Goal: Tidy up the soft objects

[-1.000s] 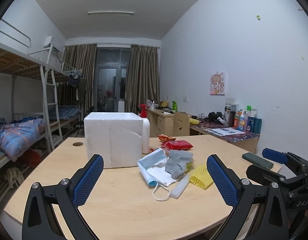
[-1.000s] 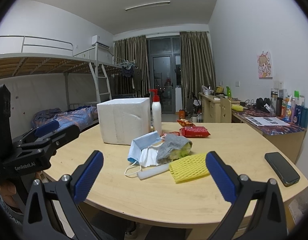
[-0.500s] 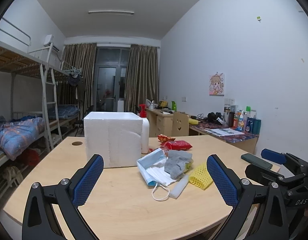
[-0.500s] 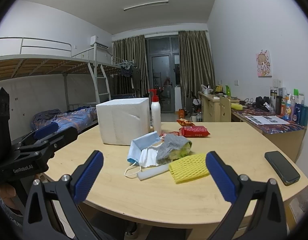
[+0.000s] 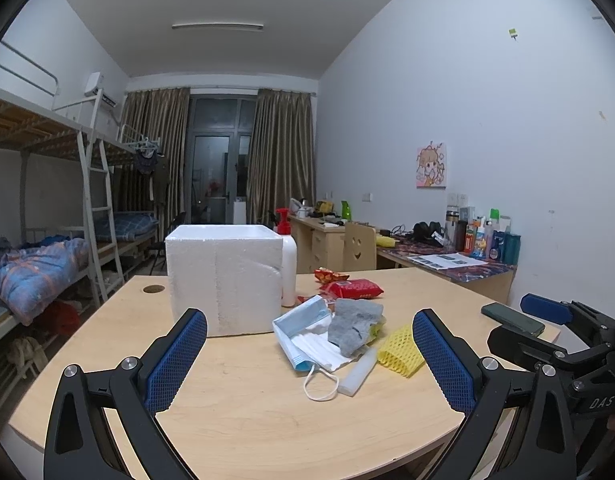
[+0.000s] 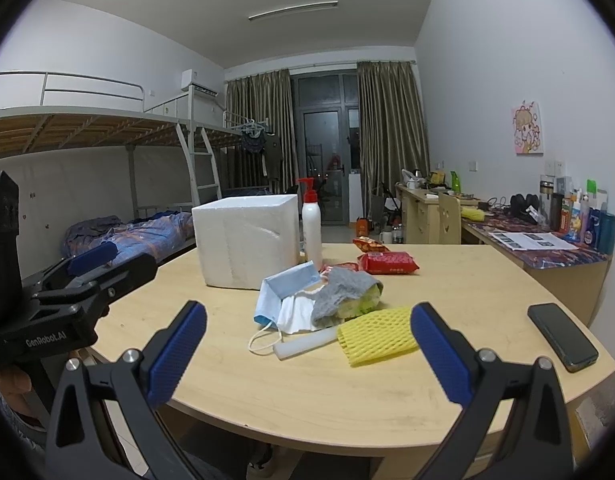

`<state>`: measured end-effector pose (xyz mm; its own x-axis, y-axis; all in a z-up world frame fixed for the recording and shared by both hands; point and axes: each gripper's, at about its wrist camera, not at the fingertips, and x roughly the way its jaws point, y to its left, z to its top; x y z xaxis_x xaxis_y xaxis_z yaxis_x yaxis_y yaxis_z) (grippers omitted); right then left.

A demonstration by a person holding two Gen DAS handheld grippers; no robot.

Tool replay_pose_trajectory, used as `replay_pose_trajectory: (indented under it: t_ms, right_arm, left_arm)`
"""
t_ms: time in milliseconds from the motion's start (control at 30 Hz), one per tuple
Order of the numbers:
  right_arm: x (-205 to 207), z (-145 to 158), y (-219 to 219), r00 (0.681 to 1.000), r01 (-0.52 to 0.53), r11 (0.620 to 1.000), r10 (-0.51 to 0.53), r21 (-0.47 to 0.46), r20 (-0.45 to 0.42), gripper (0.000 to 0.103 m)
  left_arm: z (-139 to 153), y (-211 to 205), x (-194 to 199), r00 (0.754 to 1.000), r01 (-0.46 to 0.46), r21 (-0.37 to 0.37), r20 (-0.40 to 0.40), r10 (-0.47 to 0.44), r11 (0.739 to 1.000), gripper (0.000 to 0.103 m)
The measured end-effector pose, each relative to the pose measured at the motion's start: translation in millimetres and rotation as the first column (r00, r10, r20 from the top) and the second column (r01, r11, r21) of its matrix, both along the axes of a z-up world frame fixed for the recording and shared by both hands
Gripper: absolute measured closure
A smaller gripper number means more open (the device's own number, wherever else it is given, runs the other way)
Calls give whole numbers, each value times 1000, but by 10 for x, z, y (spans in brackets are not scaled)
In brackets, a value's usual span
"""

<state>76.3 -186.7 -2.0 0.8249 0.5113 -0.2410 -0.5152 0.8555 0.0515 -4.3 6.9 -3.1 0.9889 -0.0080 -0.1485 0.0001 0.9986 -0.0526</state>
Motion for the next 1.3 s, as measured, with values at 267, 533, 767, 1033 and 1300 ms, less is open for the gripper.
replay_pose_trajectory:
  t_ms: [267,533,767,1033,1300]
  right_arm:
    - [6,-8,-7,1000,3,1000,-3,2,-4,0]
    - [25,-13,-9,1000,3,1000,-3,0,-8,0]
    - [226,-50,22,999,-9,1000,8,-18,-36,0]
    - [572,-164,43,995,10,999,-13,-36,-98,0]
    - [919,-285,28,981,37,997,-49,-69,-190,0]
  left_arm:
    - [-6,2,0,1000,-1,8,-1,1,1000,0]
    - [-19,26,96,999,22,-3,-29,-22,1000,0]
    - [-49,136,418,994,37,-44,-100,-42,998,0]
    - [-127,207,863,975,49,-64,-212,-61,997,0]
    - [-166,258,1297,953,13,-53,-300,-29,998,0]
